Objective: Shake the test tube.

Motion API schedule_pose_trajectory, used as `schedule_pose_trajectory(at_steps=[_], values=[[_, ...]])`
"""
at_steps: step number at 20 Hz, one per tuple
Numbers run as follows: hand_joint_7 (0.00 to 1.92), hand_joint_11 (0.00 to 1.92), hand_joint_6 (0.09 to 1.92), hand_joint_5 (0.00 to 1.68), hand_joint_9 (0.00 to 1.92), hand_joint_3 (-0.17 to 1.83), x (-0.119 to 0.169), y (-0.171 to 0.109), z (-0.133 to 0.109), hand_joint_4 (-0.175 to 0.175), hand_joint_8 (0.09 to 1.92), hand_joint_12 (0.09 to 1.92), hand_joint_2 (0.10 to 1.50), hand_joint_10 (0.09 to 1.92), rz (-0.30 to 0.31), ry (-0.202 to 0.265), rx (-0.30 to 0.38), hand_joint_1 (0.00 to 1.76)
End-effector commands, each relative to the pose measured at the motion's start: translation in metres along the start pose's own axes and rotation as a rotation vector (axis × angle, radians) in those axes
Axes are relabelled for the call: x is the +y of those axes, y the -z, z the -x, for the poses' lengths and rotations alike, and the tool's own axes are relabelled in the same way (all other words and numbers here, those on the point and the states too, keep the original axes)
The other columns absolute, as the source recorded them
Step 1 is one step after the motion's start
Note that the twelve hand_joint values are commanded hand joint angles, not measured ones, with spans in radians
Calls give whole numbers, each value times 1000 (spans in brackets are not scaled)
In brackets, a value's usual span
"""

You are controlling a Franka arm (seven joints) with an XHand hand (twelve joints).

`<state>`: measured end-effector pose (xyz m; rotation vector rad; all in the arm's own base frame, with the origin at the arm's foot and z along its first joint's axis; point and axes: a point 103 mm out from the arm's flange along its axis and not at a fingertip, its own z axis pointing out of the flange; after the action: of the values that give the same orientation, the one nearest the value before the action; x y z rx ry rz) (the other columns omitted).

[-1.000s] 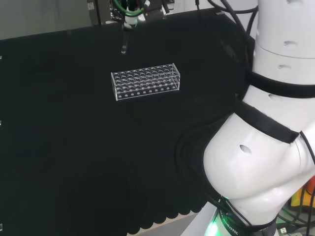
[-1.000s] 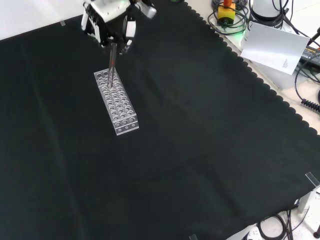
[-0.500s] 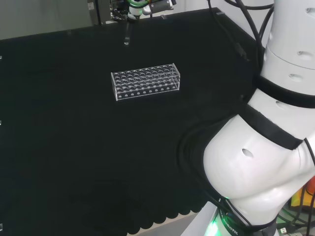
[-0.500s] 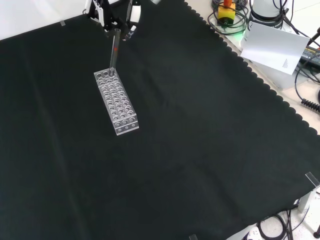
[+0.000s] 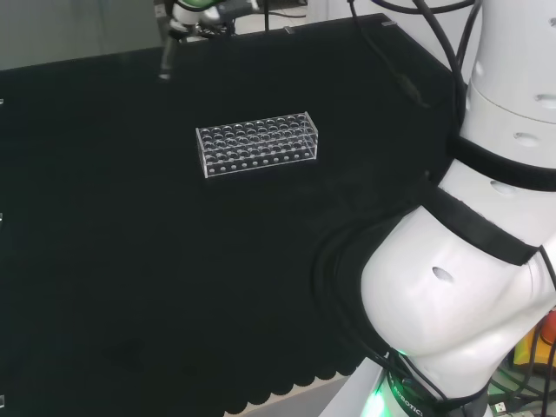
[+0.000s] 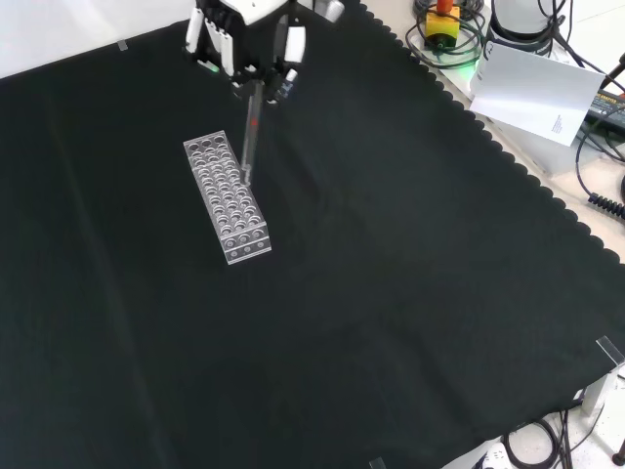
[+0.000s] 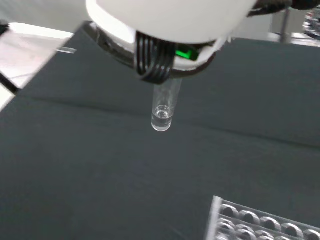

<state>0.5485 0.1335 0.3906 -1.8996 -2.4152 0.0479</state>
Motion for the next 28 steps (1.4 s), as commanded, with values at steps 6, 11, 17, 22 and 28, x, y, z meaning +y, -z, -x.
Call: schedule_pose_trajectory(at_steps=[6,11,17,22,28], values=[[1804,926,398,1430,1641,725,-12,-5,19,-175,351,1160,572,405,-22,-44,-54,1231],[1804,926,400,1430,1642,727,-40,-24,94,-175,350,1159,571,403,-100,-219,-118,1231],[1805,926,402,1429,1644,729,-82,-32,180,-175,350,1159,570,400,-181,-414,-214,1231],[1806,926,403,1429,1645,730,-105,-26,227,-175,350,1158,570,398,-213,-521,-260,1231],[1807,924,405,1428,1647,732,-96,-18,219,-175,349,1157,569,395,-187,-497,-250,1231]])
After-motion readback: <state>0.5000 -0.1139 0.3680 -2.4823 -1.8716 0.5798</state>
